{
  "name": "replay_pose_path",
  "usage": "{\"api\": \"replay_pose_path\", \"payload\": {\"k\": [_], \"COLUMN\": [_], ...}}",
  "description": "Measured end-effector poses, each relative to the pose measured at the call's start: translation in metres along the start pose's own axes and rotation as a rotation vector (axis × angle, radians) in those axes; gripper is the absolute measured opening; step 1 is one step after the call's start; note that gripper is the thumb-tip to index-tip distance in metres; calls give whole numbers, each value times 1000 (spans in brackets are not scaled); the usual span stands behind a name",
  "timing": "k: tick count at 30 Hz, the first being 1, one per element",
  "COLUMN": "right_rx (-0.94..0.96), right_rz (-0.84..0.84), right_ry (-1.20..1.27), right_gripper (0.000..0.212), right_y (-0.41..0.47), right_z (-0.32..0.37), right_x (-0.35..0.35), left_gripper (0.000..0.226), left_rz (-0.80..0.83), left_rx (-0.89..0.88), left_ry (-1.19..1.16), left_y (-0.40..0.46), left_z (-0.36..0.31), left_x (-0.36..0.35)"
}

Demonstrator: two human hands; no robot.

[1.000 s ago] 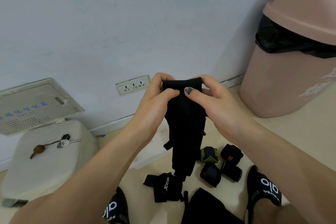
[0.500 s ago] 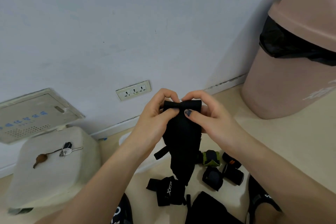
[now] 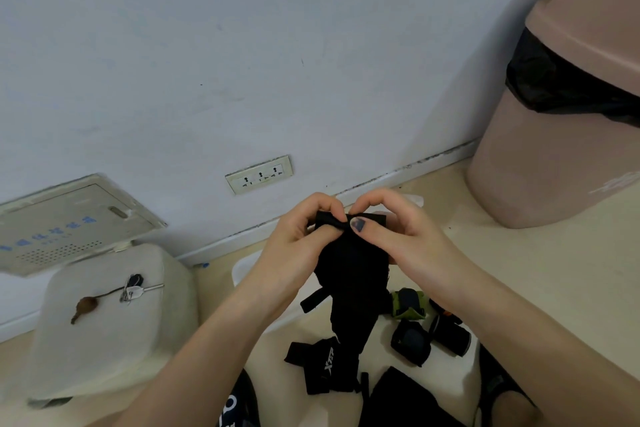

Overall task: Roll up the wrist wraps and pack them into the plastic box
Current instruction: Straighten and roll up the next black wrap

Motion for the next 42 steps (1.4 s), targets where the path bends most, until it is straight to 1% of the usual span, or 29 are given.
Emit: {"api": "replay_pose_path", "payload": {"k": [5,8,9,10,13,17,19,21,23,25,28,33,36,39,42], "right_rx": [24,51,64,79,116,129,122,73,-13,-53,15,108,135,157,172], "right_rz": [13,-9,-16,-20,-37,-64,-62,-31,-4,15,2,-19,-30,-38,-42], "right_ry": [29,24,10,-9,-59,-60,-52,-4,33,-6,-89,-29,-32,-47,-27], "right_gripper": [15,19,20,21,25,20,23,28,30,28,14,16,19,23,28], "right_y": [-3,-2,-2,-2,0,-1,-1,0,1,1,2,3,3,2,2], "right_z": [0,-1,-1,-2,-2,1,3,3,0,-2,4,8,8,7,8], "right_x": [-1,2,4,5,7,12,14,14,15,15,14,13,15,16,16], "left_gripper": [31,20,18,16,16,15,15,17,20,23,27,27,33,29,29], "left_rz": [53,99,106,102,85,91,111,124,117,105,84,28,68,122,132], "left_rx": [69,115,123,115,23,-73,-135,-189,-222,-238,-257,-288,-234,-122,-98], "left_ry": [-44,-154,-171,-136,78,178,201,224,244,257,271,286,267,228,137], "left_y": [0,2,2,3,3,4,6,6,5,5,3,3,3,2,3], "left_z": [8,12,12,13,10,5,1,-3,-5,-6,-8,-11,-9,-1,-2], "left_x": [-3,-7,-7,-6,-4,-3,-2,-1,-1,-2,-3,-3,-4,-6,-5]}}
Point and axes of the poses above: each hand's wrist, its own y-axis towards the middle knuckle, its own x-axis out of the back of the hand, z = x × y, the point moved 6 cm from there along y, towards the middle knuckle, and after that the axes turned 7 degrees about -x, right-handed, at the moved point
